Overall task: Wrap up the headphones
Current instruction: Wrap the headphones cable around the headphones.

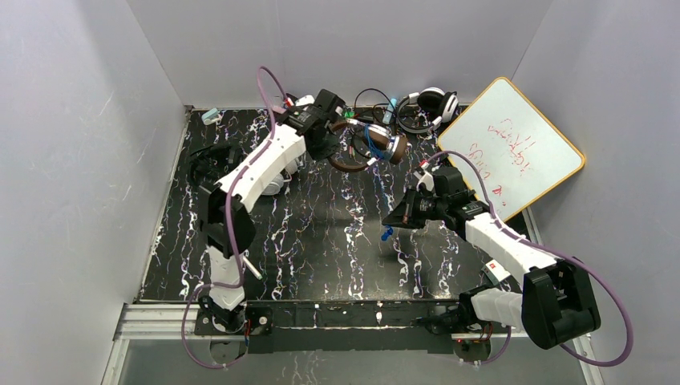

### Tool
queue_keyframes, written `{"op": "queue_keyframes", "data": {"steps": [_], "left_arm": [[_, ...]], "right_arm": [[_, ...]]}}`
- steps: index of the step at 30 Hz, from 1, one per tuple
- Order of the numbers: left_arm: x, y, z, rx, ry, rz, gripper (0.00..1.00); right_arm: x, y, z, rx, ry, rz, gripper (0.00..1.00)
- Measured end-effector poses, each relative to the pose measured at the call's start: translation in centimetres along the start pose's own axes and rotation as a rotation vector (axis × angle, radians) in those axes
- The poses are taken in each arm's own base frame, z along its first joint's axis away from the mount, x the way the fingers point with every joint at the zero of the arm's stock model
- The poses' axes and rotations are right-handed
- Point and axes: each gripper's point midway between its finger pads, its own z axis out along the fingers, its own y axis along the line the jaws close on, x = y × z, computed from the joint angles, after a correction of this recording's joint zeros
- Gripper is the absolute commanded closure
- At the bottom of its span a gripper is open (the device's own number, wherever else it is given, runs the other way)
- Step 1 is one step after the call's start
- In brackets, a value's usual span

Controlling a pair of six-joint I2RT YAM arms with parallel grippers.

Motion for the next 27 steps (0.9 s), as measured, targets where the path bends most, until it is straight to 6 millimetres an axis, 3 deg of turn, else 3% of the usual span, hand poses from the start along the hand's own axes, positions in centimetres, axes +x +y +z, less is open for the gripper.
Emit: {"op": "queue_keyframes", "data": {"steps": [7,13,19,27], "left_arm": [[-1.4,1.6,-4.7,0.084,-0.015,0.045,1.00],[-0.1,1.6,-7.8,0.258,0.047,0.155,1.00],[3.0,-0.1,-11.3,0.534,0.148,0.307,1.00],[6.5,-0.6,-16.6,0.908,0.187,0.571,1.00]], "right_arm": [[-2.0,-1.0,0.0,0.025,-0.078,-0.020,0.99],[-3.5,-1.1,-0.2,0.011,-0.131,-0.102,0.99],[-4.0,1.1,-1.5,-0.094,-0.219,-0.250,0.99],[-3.0,6.4,-4.9,-0.324,-0.305,-0.470,0.99]]}}
